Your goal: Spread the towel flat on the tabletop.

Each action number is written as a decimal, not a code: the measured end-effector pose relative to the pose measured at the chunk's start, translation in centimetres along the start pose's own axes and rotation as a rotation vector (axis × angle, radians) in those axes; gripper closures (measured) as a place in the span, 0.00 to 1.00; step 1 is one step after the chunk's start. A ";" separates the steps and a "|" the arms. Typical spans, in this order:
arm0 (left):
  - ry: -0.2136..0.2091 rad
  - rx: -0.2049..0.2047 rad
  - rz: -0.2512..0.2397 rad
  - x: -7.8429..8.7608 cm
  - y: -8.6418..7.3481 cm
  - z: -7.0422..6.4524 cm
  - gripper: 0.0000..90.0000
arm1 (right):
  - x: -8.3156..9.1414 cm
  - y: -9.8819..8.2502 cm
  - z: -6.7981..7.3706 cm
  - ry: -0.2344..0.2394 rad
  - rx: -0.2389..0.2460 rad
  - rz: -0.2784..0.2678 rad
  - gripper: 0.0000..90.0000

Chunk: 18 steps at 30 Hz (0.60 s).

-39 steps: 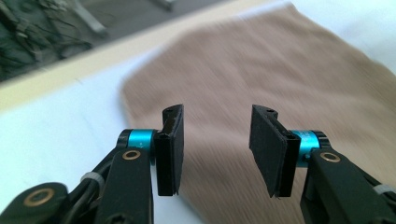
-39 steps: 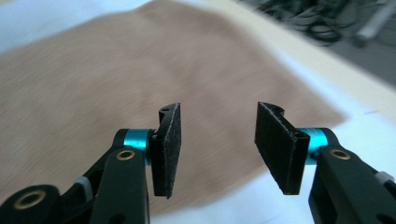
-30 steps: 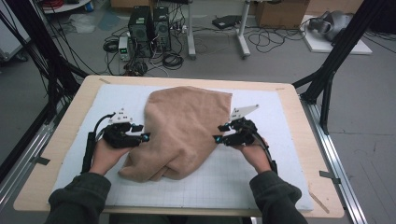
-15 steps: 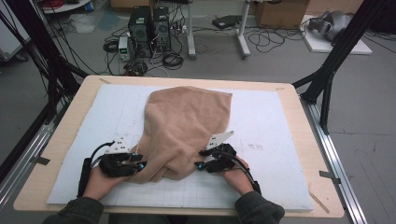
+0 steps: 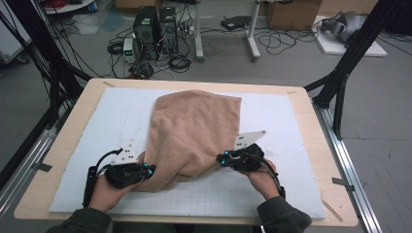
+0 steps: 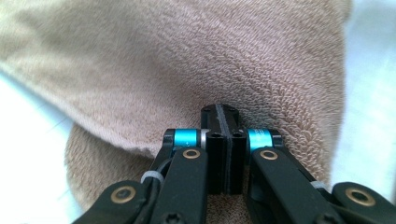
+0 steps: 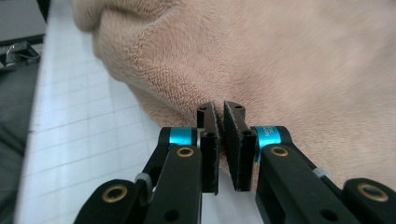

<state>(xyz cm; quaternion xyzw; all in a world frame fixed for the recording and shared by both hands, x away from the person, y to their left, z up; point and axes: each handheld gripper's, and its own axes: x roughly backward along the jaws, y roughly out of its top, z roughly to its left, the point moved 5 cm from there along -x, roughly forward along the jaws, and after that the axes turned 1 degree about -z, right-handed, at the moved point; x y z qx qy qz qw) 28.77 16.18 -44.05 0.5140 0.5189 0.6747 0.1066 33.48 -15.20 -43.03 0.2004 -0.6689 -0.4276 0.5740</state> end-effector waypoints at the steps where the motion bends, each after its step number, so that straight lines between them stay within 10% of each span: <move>1: -0.005 -0.005 -0.011 0.2 0.3 -0.3 1.00 | 0.9 0.3 0.0 -0.002 -0.001 -0.008 0.94; 8: 0.071 0.004 -0.013 -0.1 1.9 0.9 1.00 | 3.7 1.3 -1.3 -0.052 0.020 -0.012 0.94; 18: 0.205 0.114 0.040 -5.0 1.2 7.1 1.00 | -3.7 -0.9 -7.6 -0.085 -0.167 0.087 0.94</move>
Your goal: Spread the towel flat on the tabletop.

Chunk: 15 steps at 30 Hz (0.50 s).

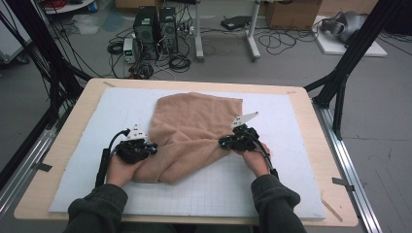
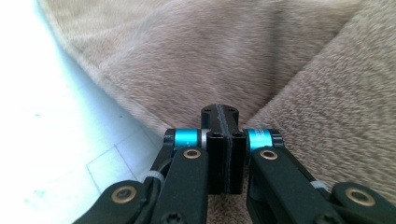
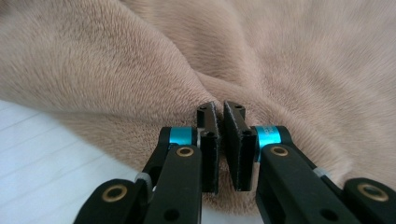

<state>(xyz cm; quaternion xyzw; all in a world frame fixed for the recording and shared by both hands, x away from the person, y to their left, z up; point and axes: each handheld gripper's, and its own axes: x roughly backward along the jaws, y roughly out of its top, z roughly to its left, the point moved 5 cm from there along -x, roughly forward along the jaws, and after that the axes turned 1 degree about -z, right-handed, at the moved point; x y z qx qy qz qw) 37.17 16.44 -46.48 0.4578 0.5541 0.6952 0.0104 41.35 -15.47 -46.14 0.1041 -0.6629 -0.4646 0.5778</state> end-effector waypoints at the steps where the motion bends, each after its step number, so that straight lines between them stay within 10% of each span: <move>1: 0.008 0.008 0.006 -0.2 -0.1 0.3 1.00 | -0.6 -0.1 -0.2 -0.003 0.000 0.008 0.94; 8: -0.038 -0.016 -0.048 3.1 0.1 -0.5 0.85 | 2.0 0.3 0.7 -0.050 0.010 -0.050 0.75; 15: -0.114 -0.034 -0.091 6.5 -1.5 -2.9 0.71 | 5.3 -0.3 5.1 -0.020 0.055 -0.151 0.67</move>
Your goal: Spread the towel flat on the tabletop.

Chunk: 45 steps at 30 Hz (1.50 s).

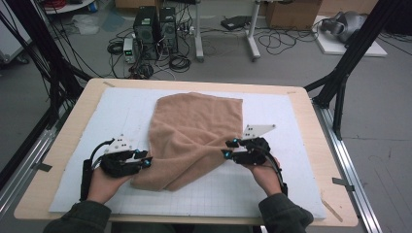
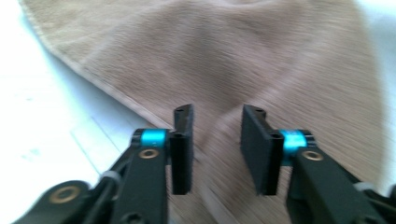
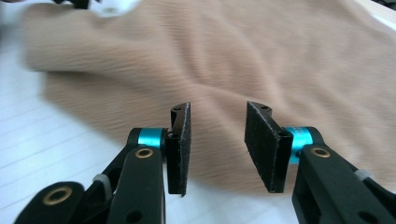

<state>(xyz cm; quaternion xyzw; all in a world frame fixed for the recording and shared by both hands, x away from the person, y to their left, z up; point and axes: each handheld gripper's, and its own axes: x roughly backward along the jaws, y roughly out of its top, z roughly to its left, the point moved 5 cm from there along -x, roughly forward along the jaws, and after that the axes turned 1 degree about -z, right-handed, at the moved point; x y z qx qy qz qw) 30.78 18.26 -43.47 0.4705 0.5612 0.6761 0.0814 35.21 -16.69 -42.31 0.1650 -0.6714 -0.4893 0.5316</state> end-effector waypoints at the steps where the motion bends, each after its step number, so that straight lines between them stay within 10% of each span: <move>1: -0.009 0.001 -0.008 0.5 -0.3 -0.3 0.69 | 0.1 -0.3 0.8 0.007 0.010 0.012 0.66; 7: -0.060 -0.022 0.003 1.0 -2.4 -2.0 0.58 | -0.8 -1.9 4.2 0.066 0.057 0.040 0.65; 14: -0.102 -0.045 0.108 -1.0 -3.9 -2.3 0.57 | -4.9 -2.3 4.6 0.069 0.063 0.108 0.56; 18: -0.102 -0.054 0.111 -1.9 -3.8 -2.3 0.77 | -7.2 -2.3 4.4 0.043 0.065 0.130 0.62; 22: -0.098 -0.066 0.103 -2.2 -3.3 -3.0 0.93 | -7.3 -2.0 4.4 0.061 0.064 0.109 0.89; 28: -0.103 -0.034 -0.010 0.4 -1.5 -3.6 0.94 | -4.4 -1.4 4.6 0.100 0.096 0.076 0.93; 36: -0.100 -0.071 -0.116 3.8 2.5 -5.7 0.94 | 4.5 1.9 5.2 0.056 0.166 -0.009 0.93; 41: -0.102 -0.071 -0.164 4.3 4.5 -6.3 0.94 | 6.5 3.8 4.6 0.019 0.192 -0.036 0.94; 45: -0.018 -0.049 -0.105 1.3 4.7 -3.5 0.94 | 3.9 3.7 2.0 -0.008 0.156 0.024 0.93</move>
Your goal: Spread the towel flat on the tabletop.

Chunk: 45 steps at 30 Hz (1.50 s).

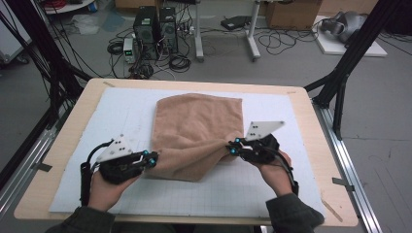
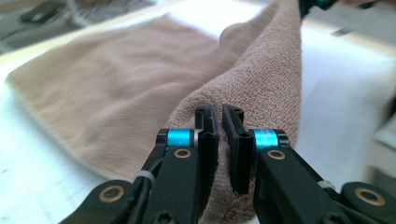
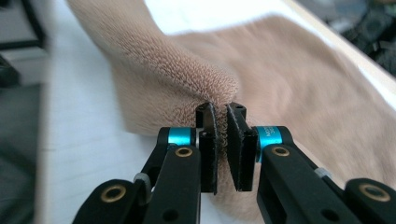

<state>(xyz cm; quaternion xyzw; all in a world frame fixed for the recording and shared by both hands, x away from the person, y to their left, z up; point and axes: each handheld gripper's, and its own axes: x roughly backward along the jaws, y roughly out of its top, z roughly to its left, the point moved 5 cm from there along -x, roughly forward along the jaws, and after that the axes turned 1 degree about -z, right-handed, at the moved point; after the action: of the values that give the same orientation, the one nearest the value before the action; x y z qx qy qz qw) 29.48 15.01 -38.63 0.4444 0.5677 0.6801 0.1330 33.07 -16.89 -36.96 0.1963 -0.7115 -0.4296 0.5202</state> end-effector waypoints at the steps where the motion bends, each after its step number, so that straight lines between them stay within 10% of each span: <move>1: 0.018 0.002 0.017 -0.7 -0.1 0.7 0.94 | -1.5 -0.5 -1.0 0.007 -0.022 0.021 0.93; 6: 0.136 0.045 0.122 -5.0 -1.5 5.6 0.94 | -6.8 -2.5 -4.2 0.010 -0.125 0.104 0.93; 12: 0.164 0.126 0.206 -8.2 -3.7 8.4 0.94 | -10.7 -3.9 -5.8 0.014 -0.220 0.099 0.91; 18: 0.159 0.084 0.134 -5.3 -2.2 7.5 0.84 | -8.0 -3.0 -5.5 -0.014 -0.201 0.042 0.75; 27: 0.101 0.037 0.058 -0.5 -1.9 3.7 0.71 | -3.1 -3.6 -0.4 -0.033 -0.119 -0.024 0.72; 36: 0.037 0.007 0.183 -2.8 -5.3 1.8 0.60 | -6.9 -6.3 0.5 -0.014 -0.117 0.109 0.68; 40: 0.026 -0.001 0.256 -4.8 -6.5 2.1 0.71 | -9.0 -6.5 0.2 -0.027 -0.111 0.140 0.67; 45: 0.054 0.025 0.218 -4.7 -5.8 2.6 0.86 | -9.7 -6.5 0.1 -0.013 -0.096 0.137 0.93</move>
<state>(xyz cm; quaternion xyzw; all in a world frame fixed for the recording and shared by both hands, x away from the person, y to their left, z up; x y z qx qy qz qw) 32.19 15.33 -46.04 0.4866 0.5279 0.6951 0.0376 35.59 -13.45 -47.82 0.1191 -0.7052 -0.4282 0.5524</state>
